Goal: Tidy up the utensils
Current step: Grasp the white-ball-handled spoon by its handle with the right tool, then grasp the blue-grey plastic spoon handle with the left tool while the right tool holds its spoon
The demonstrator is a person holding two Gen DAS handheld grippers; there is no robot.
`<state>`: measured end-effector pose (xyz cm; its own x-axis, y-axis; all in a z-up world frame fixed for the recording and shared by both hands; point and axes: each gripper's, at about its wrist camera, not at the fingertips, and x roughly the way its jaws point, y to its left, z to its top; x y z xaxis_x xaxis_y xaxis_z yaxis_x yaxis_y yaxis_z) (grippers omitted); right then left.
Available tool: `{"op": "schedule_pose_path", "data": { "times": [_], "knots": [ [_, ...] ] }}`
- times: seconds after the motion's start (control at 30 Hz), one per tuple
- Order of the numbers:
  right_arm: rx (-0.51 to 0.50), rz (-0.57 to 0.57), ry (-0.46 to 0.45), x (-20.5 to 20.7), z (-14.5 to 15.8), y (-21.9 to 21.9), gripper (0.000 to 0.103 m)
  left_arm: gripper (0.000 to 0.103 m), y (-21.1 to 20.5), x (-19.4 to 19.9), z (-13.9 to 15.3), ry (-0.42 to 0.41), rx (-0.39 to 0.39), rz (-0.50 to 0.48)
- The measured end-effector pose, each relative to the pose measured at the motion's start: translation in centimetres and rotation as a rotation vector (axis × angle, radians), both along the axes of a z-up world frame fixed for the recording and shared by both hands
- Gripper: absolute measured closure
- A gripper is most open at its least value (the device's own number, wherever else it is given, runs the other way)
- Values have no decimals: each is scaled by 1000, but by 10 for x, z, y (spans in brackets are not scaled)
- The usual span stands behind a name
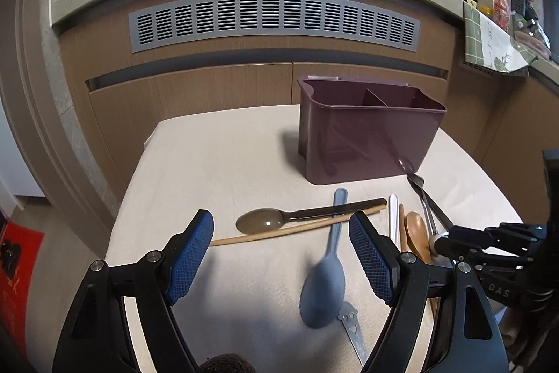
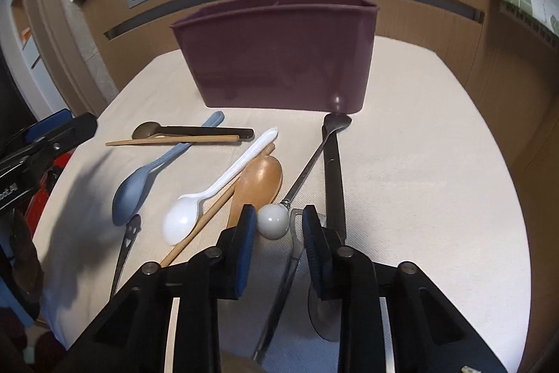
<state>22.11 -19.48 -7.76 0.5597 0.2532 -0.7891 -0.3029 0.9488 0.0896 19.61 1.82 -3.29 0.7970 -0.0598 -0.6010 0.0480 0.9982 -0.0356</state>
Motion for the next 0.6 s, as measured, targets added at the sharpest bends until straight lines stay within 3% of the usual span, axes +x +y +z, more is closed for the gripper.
{"op": "schedule_pose_path", "data": {
  "times": [0.17, 0.27, 0.37, 0.47, 0.6],
  "knots": [
    [-83, 29, -12, 4, -5, 14, 79, 23, 7, 2, -7, 20, -44, -2],
    [-86, 34, -30, 2, 0, 11, 83, 23, 4, 0, -11, 43, -16, -20],
    [-61, 8, -99, -5, 19, 3, 84, 23, 0, -3, -18, 57, 31, -39],
    [-35, -22, -214, -13, 52, -8, 84, 23, -1, -4, -24, 94, 3, -57],
    [9, -43, -276, -11, 82, -21, 84, 23, -3, -10, -24, 84, -1, -63]
  ]
}}
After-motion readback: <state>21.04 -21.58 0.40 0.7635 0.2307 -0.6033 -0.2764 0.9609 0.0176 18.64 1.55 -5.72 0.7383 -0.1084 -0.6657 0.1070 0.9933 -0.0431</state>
